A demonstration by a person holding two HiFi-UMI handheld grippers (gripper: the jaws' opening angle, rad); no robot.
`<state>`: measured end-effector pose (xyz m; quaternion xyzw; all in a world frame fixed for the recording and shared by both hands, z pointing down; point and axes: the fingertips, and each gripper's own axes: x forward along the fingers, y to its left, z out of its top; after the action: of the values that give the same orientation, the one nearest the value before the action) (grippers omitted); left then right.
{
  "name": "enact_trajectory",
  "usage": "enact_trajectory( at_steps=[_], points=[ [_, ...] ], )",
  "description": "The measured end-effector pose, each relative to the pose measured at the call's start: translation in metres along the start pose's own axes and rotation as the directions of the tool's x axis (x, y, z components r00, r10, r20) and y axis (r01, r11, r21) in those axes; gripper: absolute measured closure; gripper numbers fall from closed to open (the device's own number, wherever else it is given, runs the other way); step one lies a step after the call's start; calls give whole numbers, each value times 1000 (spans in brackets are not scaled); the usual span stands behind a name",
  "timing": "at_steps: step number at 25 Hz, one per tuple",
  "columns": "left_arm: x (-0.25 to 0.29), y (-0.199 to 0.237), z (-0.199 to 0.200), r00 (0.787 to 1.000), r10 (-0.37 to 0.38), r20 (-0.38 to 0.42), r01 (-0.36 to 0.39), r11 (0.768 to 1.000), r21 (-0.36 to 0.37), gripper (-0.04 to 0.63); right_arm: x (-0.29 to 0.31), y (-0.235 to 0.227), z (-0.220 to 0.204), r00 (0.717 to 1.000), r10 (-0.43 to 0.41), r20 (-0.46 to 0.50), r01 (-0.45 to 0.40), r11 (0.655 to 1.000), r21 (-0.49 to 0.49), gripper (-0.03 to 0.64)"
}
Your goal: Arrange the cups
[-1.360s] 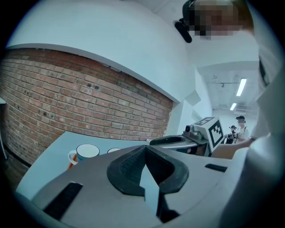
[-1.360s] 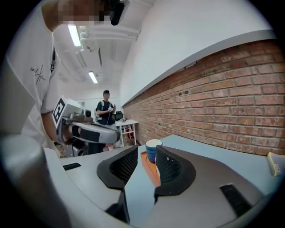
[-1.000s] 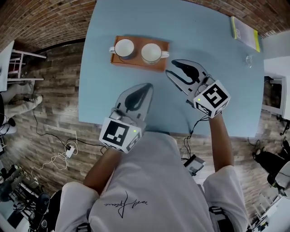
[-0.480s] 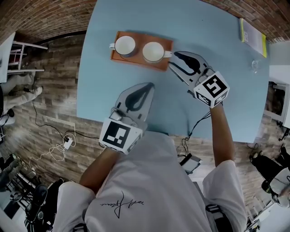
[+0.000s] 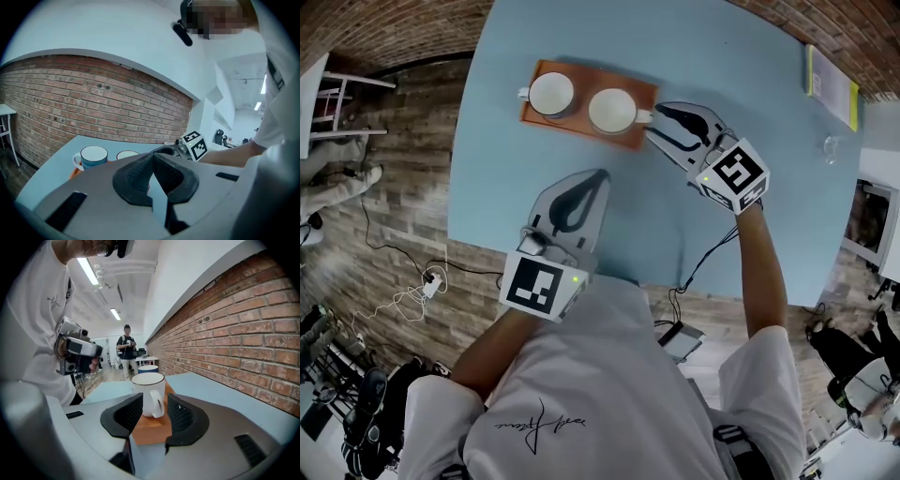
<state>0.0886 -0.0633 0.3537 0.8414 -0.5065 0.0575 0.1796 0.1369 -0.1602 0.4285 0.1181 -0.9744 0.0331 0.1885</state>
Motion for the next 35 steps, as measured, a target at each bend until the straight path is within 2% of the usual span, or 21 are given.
enact_trajectory(
  at_steps=[6, 15, 18, 21, 35],
  points=[
    [8, 2, -1, 998, 70, 3, -70, 997, -17, 588, 12, 2, -8, 997, 62, -37, -63, 998, -23, 479],
    [20, 6, -8, 990, 143, 5, -143, 988, -56, 588, 18, 1, -8, 995, 96, -6, -96, 995, -11, 479],
    [21, 8, -8, 989, 148, 7, -147, 987, -68, 588, 20, 3, -8, 993, 116, 8, -116, 993, -7, 479],
    [23, 6, -9, 990, 140, -5, -140, 989, -50, 588, 20, 3, -9, 990, 141, 21, -141, 990, -12, 480],
    [22, 3, -10, 993, 121, -7, -121, 992, -38, 588, 29, 12, -9, 963, 264, -49, -268, 958, -102, 491]
  ],
)
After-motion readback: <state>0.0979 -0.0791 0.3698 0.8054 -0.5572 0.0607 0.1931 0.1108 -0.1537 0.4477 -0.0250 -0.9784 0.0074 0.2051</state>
